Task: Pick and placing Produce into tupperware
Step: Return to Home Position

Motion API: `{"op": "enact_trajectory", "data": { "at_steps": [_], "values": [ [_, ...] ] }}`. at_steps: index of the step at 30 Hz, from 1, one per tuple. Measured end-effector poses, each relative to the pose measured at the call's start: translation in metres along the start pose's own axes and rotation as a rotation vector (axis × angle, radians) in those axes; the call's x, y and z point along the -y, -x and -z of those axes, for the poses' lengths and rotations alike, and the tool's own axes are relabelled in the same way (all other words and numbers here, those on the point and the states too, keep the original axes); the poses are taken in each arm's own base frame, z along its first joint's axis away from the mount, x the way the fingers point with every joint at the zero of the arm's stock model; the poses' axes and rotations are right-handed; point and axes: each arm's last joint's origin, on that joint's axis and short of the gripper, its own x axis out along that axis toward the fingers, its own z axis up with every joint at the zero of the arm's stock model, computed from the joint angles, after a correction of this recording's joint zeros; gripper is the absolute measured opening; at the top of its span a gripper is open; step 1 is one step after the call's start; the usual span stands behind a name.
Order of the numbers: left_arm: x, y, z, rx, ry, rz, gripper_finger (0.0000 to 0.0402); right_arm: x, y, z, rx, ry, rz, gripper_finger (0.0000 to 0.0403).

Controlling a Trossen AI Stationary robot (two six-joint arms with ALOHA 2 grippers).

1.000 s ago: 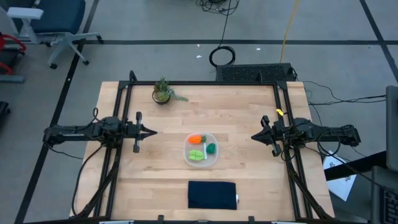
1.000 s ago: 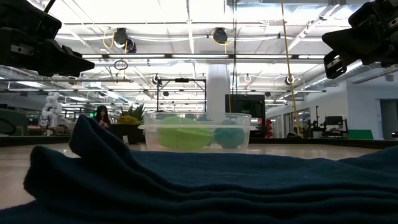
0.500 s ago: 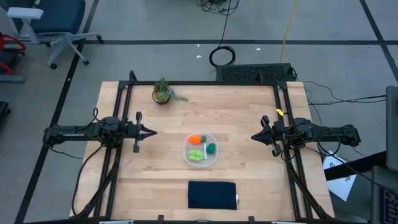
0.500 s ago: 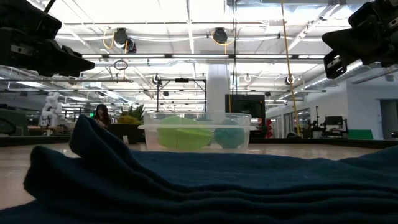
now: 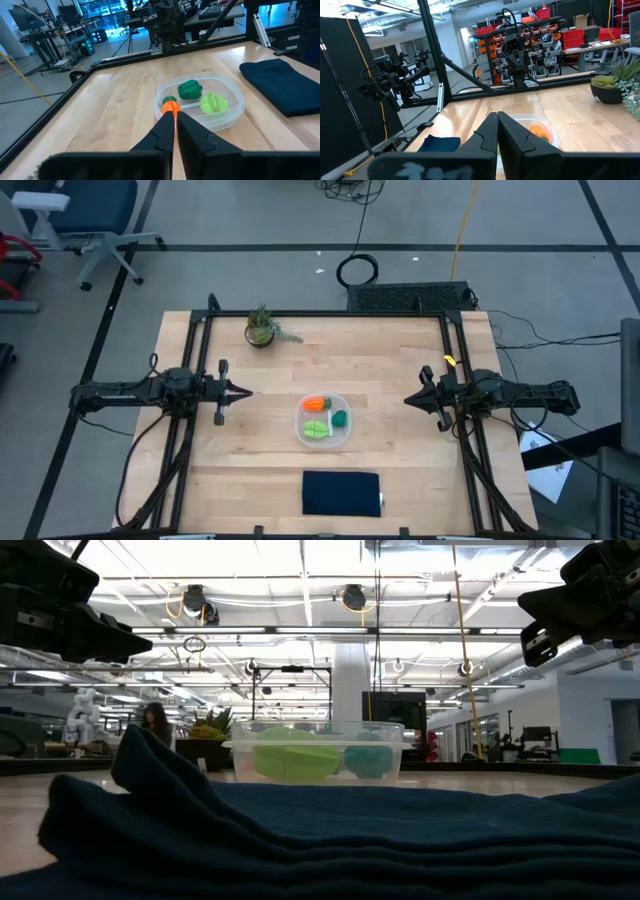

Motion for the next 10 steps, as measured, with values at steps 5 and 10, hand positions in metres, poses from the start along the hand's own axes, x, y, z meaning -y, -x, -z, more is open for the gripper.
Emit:
{"op": "enact_trajectory", "data": {
  "at_steps": [5,10],
  "values": [
    [0.0000,0.0000,0.0000,0.000,0.000,0.000,0.0027,0.0000,0.0000,0.0000,0.000,0.000,0.000,0.0000],
    [0.0000,0.0000,0.0000,0.000,0.000,0.000,0.0017,0.0000,0.0000,0.0000,0.000,0.000,0.000,0.0000]
  ]
}}
